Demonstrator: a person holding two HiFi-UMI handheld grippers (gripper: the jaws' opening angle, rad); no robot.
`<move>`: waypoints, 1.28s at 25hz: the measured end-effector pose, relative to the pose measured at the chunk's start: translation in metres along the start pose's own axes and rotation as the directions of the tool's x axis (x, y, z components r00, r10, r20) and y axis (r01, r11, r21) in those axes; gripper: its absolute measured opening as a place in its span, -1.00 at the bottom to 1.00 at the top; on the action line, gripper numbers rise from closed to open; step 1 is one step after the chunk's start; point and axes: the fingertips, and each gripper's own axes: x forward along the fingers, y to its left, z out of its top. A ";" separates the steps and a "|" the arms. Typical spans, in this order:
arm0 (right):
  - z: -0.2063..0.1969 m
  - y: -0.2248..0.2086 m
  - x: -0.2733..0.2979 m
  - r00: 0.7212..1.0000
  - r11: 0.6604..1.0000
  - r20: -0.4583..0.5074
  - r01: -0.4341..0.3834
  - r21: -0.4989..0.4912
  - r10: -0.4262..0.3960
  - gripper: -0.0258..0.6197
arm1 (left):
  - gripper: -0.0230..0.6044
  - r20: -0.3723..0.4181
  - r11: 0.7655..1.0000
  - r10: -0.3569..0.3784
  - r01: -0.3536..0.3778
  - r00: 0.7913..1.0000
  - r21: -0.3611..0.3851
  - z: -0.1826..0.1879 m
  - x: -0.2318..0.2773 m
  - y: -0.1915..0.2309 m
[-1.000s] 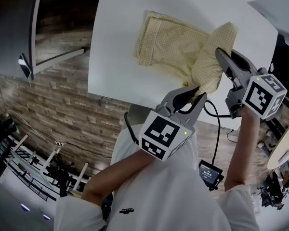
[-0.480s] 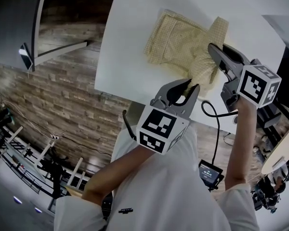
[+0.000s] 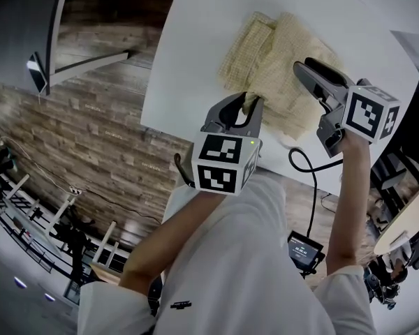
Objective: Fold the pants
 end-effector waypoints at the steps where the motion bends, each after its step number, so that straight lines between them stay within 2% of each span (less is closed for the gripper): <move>1: -0.001 -0.002 0.000 1.000 1.000 0.001 0.004 -0.001 -0.004 -0.36 | -0.60 -0.005 1.000 0.026 -0.026 1.000 0.001 -0.001 0.001 0.007; 8: -0.021 -0.012 -0.016 1.000 0.999 -0.001 0.031 0.008 -0.031 -0.36 | -0.59 -0.051 0.991 0.130 -0.131 0.990 -0.025 -0.017 0.007 0.038; 14: -0.056 -0.022 -0.015 0.994 0.996 -0.064 0.088 -0.029 -0.090 -0.36 | -0.59 -0.062 0.981 0.188 -0.190 0.980 -0.028 -0.026 0.010 0.062; 18: -0.079 -0.033 -0.006 0.986 0.991 -0.100 0.128 -0.048 -0.133 -0.36 | -0.58 -0.080 0.979 0.199 -0.201 0.977 -0.020 -0.033 0.009 0.069; 25: -0.095 -0.041 0.024 0.979 0.987 -0.126 0.154 -0.042 -0.158 -0.35 | -0.58 -0.093 0.978 0.210 -0.210 0.973 0.004 -0.042 0.008 0.079; 30: -0.093 -0.045 0.026 0.979 0.984 -0.106 0.174 -0.032 -0.177 -0.35 | -0.58 -0.094 0.979 0.206 -0.206 0.974 0.013 -0.045 0.007 0.083; 32: -0.089 -0.044 0.016 0.976 0.979 -0.073 0.204 -0.029 -0.205 -0.42 | -0.58 -0.088 0.981 0.194 -0.193 0.977 0.022 -0.042 0.003 0.077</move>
